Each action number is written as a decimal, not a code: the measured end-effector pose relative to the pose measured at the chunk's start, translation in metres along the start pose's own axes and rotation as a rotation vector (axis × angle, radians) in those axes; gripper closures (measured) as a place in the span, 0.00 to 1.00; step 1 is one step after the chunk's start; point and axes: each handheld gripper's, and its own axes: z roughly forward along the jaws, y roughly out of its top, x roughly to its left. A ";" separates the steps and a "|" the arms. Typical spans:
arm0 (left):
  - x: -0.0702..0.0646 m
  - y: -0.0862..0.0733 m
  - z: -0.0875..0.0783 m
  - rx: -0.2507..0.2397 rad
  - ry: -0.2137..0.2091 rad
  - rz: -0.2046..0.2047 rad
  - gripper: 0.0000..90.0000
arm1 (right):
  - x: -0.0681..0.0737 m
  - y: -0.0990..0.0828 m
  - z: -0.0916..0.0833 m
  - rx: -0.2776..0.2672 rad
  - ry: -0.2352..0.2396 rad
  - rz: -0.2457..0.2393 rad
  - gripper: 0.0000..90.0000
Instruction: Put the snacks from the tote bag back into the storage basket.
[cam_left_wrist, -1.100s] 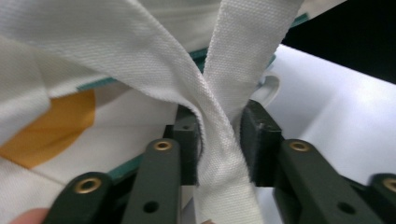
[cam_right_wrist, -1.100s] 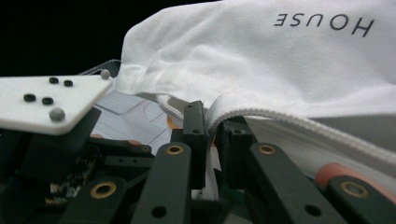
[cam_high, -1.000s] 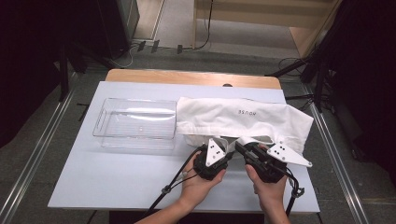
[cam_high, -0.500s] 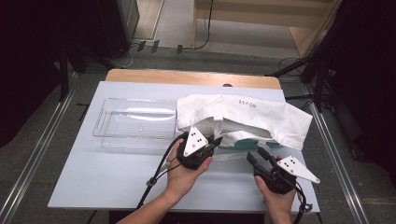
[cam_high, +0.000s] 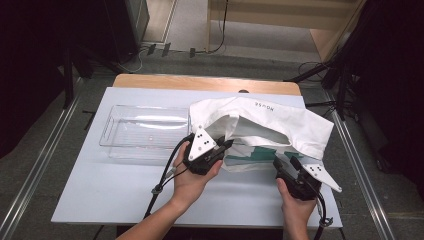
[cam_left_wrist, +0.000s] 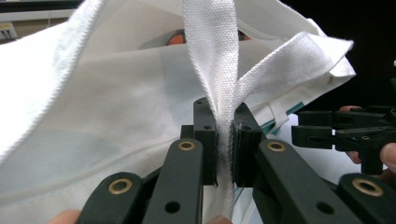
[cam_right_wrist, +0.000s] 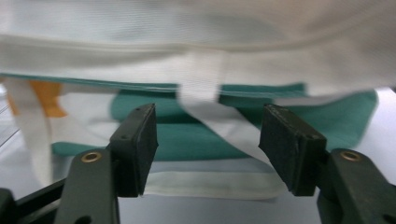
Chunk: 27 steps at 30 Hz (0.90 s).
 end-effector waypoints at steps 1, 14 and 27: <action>0.001 0.001 0.000 -0.002 0.001 0.002 0.94 | -0.003 0.000 0.001 -0.008 -0.007 0.011 0.39; 0.006 0.014 -0.007 -0.031 0.012 0.023 0.94 | -0.039 0.024 0.007 -0.107 0.024 0.134 0.88; 0.028 0.042 -0.025 -0.083 0.076 0.034 0.94 | -0.036 0.029 -0.011 -0.058 -0.030 -0.073 0.99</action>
